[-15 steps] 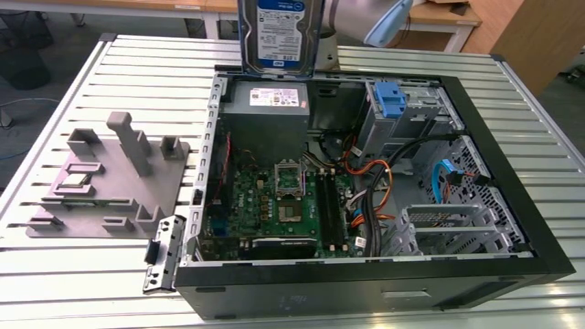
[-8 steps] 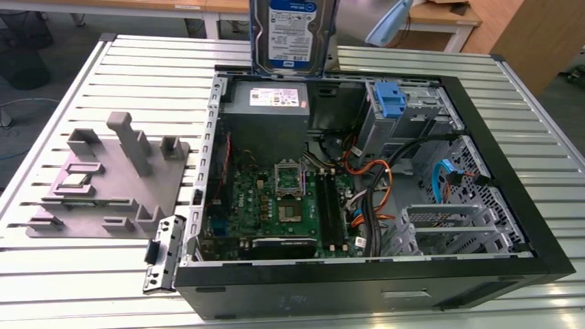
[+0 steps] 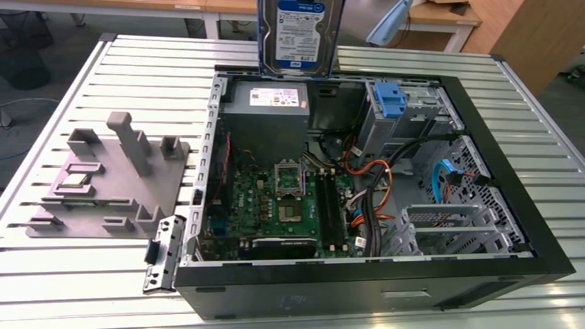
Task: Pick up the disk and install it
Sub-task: 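Pick up the disk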
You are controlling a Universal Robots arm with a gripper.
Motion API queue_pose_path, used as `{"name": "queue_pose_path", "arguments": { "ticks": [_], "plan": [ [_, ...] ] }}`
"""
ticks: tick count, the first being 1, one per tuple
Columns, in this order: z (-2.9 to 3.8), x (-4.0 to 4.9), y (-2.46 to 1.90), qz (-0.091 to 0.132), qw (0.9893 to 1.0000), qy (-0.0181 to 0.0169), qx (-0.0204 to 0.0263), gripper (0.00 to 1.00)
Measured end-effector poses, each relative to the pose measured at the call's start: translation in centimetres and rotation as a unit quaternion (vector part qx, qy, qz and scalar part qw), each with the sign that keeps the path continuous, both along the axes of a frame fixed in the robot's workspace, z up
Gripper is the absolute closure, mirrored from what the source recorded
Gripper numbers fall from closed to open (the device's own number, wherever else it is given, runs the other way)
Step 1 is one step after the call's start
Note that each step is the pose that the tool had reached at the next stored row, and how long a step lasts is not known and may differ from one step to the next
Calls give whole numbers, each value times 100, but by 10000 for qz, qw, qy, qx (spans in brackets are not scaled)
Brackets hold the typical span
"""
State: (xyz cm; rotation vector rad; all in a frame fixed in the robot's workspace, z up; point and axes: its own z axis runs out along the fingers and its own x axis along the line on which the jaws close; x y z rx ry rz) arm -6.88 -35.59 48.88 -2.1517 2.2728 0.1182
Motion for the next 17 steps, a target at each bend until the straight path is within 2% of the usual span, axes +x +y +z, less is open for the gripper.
{"name": "queue_pose_path", "arguments": {
  "ticks": [5, 8, 17],
  "plan": [
    [0, 2, -3, 0, 10000, 0, 0, 65],
    [0, 3, -21, 0, 10000, 0, 0, 65],
    [-1, 14, -127, 0, 10000, 0, 0, 65]
  ]
}}
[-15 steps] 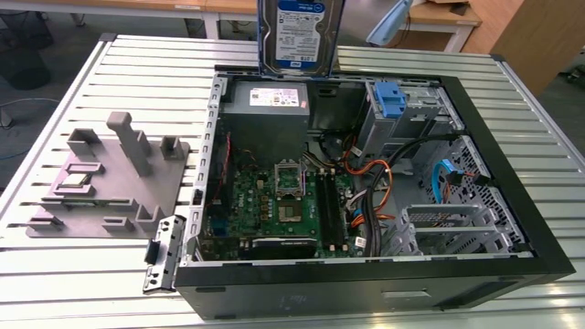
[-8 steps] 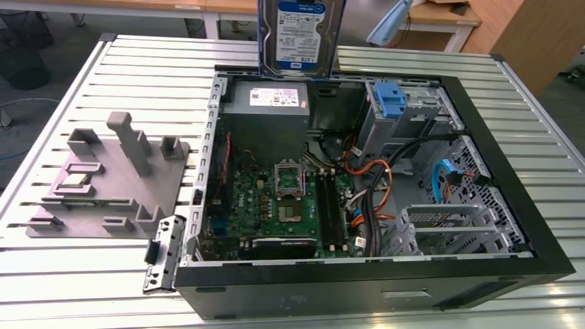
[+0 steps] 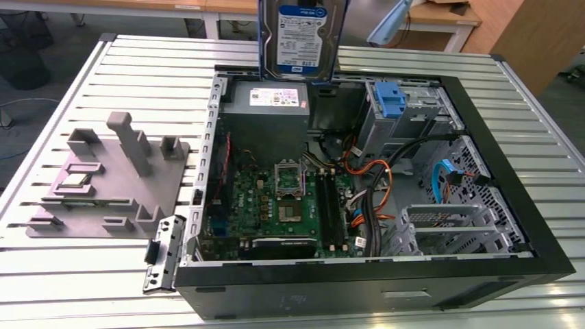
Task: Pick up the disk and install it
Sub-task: 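Pick up the disk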
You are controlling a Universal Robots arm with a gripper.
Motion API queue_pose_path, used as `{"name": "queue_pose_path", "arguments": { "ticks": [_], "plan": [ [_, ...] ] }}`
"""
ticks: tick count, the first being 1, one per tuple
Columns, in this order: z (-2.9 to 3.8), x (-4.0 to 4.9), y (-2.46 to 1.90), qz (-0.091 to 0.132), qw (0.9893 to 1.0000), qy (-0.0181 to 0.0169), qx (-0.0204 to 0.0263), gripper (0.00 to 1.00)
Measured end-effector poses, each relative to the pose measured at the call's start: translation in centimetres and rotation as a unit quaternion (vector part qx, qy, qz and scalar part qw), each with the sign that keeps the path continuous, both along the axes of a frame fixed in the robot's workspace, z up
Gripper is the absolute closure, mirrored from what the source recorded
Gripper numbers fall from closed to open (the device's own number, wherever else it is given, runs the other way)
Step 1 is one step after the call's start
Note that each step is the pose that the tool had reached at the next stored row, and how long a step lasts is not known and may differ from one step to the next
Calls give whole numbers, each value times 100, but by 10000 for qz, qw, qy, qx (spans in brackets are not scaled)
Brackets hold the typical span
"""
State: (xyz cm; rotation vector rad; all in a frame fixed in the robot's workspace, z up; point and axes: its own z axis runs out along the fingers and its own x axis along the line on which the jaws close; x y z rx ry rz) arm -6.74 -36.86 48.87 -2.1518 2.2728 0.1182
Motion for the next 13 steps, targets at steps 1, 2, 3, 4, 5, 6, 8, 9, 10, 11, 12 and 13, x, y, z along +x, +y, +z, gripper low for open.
{"name": "queue_pose_path", "arguments": {
  "ticks": [1, 2, 3, 4, 5, 6, 8, 9, 10, 11, 12, 13],
  "plan": [
    [0, 1, -12, 0, 10000, 0, 0, 65],
    [0, 2, -25, 0, 10000, 0, 0, 65],
    [0, 3, -38, 0, 10000, 0, 0, 65],
    [0, 4, -51, 0, 10000, 0, 0, 65],
    [0, 5, -65, 0, 10000, 0, 0, 65],
    [0, 6, -78, 0, 10000, 0, 0, 65],
    [0, 8, -108, 0, 10000, 0, 0, 65],
    [0, 9, -123, 0, 10000, 0, 0, 65],
    [0, 10, -138, 0, 10000, 0, 0, 65],
    [0, 11, -154, 0, 10000, 0, 0, 65],
    [0, 12, -169, 0, 10000, 0, 0, 65],
    [0, 13, -186, 0, 10000, -1, 1, 65]
  ]
}}
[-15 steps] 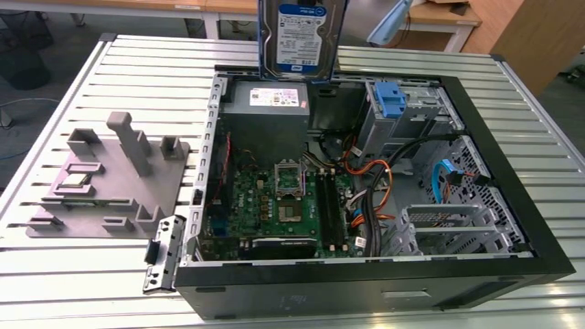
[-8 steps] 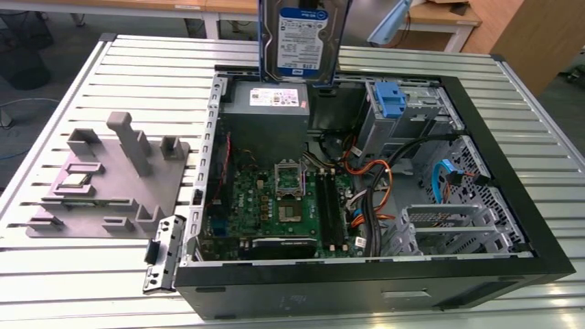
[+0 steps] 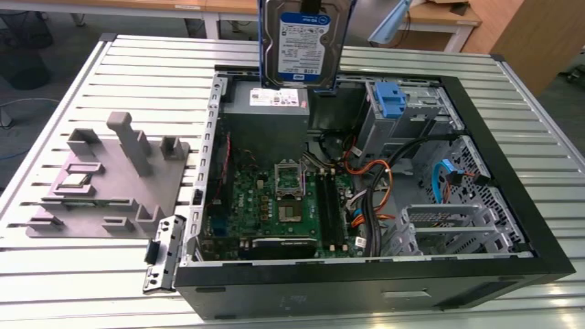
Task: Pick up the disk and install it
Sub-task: 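Pick up the disk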
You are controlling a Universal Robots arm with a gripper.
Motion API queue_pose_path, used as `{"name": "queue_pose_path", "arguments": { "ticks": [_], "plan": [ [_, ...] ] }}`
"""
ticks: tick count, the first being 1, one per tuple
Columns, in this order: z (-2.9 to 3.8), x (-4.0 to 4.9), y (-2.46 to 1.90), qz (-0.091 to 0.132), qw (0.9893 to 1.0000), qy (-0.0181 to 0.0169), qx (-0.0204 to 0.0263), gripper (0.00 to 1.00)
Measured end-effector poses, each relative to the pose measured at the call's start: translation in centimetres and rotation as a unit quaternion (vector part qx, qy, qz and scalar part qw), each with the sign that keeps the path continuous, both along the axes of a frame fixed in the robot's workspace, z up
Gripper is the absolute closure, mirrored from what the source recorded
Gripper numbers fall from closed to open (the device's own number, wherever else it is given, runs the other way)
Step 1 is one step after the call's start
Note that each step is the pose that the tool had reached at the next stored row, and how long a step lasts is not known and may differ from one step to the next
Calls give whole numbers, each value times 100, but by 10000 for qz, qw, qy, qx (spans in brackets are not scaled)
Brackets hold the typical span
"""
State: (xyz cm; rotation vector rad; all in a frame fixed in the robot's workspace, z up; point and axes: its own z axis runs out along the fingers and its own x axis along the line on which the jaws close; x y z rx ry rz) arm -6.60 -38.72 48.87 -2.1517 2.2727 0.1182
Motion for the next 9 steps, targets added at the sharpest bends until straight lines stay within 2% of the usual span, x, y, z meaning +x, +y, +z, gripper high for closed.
{"name": "queue_pose_path", "arguments": {
  "ticks": [9],
  "plan": [
    [1, 10, -153, 0, 10000, 1, -1, 65]
  ]
}}
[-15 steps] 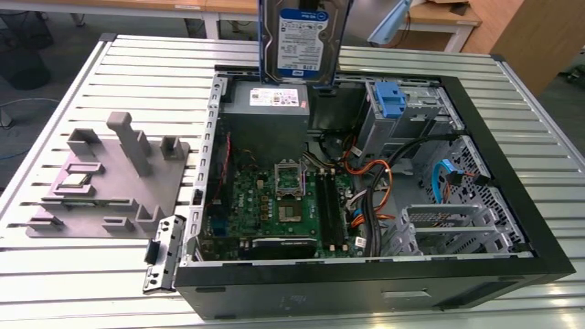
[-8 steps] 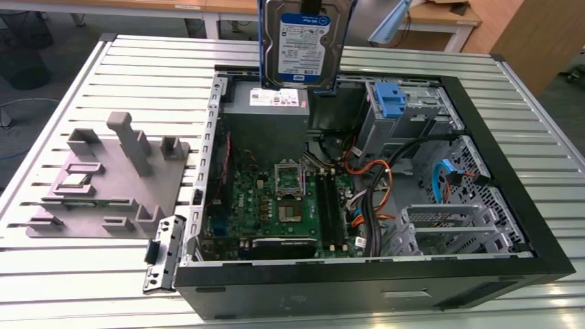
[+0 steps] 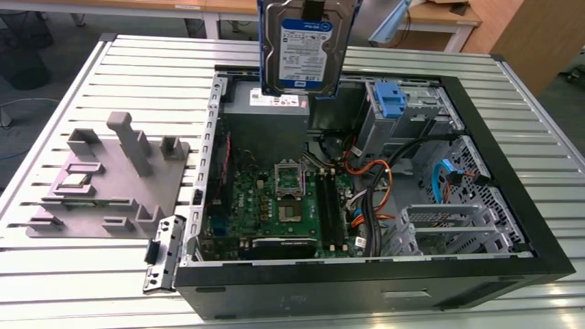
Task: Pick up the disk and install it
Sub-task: 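Pick up the disk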
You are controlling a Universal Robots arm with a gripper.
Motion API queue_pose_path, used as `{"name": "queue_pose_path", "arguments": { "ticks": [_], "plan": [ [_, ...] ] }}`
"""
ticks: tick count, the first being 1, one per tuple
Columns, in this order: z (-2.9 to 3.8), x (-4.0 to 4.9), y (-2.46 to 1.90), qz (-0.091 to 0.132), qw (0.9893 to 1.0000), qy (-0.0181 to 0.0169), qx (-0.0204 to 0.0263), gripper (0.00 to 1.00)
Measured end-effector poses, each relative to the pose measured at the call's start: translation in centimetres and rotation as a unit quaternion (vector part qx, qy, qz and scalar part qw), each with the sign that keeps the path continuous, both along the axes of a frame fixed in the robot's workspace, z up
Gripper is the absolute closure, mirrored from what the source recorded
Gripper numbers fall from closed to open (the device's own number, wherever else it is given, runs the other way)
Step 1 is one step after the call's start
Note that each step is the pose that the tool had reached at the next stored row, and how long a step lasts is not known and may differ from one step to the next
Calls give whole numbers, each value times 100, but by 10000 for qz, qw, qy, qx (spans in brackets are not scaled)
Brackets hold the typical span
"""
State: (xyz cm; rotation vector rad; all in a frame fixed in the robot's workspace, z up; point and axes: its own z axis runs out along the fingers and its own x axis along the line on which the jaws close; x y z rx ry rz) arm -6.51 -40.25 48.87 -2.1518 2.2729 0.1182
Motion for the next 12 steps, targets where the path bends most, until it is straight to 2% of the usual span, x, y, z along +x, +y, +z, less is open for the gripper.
{"name": "queue_pose_path", "arguments": {
  "ticks": [12],
  "plan": [
    [0, 14, -204, 0, 10000, 0, 0, 65]
  ]
}}
